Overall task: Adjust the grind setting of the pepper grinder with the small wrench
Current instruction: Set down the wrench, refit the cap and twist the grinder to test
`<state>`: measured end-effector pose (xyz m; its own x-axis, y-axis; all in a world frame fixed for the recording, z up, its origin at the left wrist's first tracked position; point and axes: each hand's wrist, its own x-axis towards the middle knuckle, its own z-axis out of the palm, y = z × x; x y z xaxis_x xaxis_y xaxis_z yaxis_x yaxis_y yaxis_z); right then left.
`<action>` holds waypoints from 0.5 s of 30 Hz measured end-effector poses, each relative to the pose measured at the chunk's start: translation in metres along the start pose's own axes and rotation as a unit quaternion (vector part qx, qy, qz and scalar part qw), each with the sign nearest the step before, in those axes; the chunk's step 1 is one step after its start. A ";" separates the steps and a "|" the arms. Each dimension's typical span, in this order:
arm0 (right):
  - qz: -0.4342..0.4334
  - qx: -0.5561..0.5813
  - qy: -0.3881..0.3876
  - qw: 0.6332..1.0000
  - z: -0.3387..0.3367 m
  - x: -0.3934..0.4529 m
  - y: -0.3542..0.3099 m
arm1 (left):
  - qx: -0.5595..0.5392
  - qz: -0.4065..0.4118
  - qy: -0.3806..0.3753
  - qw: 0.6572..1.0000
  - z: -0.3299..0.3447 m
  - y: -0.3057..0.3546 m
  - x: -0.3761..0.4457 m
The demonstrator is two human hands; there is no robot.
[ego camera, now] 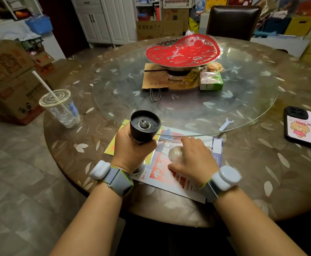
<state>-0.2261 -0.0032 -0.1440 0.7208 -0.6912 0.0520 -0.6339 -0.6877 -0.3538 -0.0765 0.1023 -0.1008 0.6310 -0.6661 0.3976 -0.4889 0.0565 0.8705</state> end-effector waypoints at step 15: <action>-0.083 0.515 0.111 0.846 -0.082 -0.007 -0.039 | -0.007 0.006 0.005 1.000 0.002 0.003 0.000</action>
<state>-0.2296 0.0101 -0.0543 0.6325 -0.7077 0.3149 0.1333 -0.3010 -0.9443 -0.0790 0.1010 -0.0989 0.6315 -0.6577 0.4108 -0.4874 0.0754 0.8699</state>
